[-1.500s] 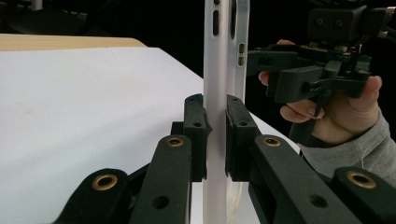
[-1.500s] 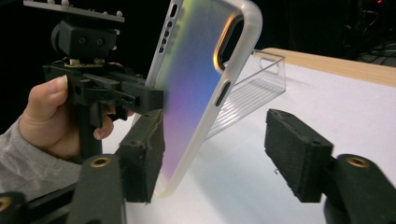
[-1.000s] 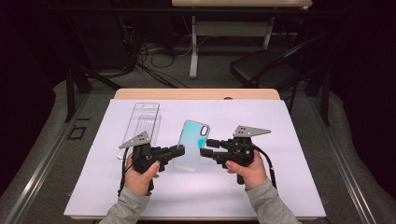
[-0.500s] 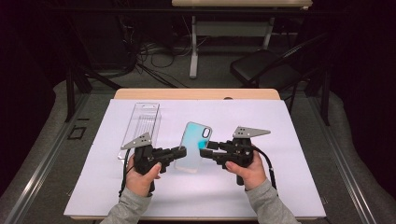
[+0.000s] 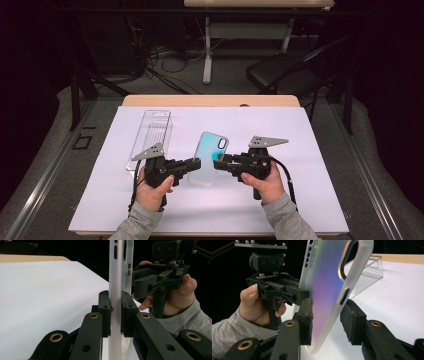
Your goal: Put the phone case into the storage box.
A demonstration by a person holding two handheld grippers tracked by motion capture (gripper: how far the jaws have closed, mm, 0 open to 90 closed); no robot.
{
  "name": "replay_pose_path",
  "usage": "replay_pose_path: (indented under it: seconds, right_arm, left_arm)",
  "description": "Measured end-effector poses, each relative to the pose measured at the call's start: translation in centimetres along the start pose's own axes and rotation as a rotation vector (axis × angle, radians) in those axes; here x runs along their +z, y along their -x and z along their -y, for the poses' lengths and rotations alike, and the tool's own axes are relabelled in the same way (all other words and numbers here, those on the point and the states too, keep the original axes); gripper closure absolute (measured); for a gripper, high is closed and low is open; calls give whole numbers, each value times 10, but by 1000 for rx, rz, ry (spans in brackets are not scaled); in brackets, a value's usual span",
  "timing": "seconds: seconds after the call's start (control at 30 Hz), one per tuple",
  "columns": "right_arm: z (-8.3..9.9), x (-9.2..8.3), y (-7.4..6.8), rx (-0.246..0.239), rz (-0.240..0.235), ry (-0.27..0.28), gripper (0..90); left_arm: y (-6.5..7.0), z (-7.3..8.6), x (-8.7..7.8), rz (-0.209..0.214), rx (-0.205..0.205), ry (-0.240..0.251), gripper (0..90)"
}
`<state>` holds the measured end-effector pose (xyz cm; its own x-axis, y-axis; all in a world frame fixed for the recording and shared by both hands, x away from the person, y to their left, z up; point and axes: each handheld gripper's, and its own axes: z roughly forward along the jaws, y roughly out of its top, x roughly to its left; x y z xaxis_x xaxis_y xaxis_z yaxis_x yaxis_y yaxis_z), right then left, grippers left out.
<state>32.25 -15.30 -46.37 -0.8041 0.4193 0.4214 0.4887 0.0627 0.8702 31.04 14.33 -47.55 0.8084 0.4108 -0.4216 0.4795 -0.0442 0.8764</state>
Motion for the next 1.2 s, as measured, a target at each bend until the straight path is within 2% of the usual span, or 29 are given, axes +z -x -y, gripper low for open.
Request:
replay_pose_path:
  seconds: [0.8,1.2]
  right_arm:
    - [1,-3,6,78,-13,12,750]
    - [2,-3,8,97,-19,18,784]
  left_arm:
    - [3,1,2,12,4,2,819]
    - [4,1,2,11,1,3,818]
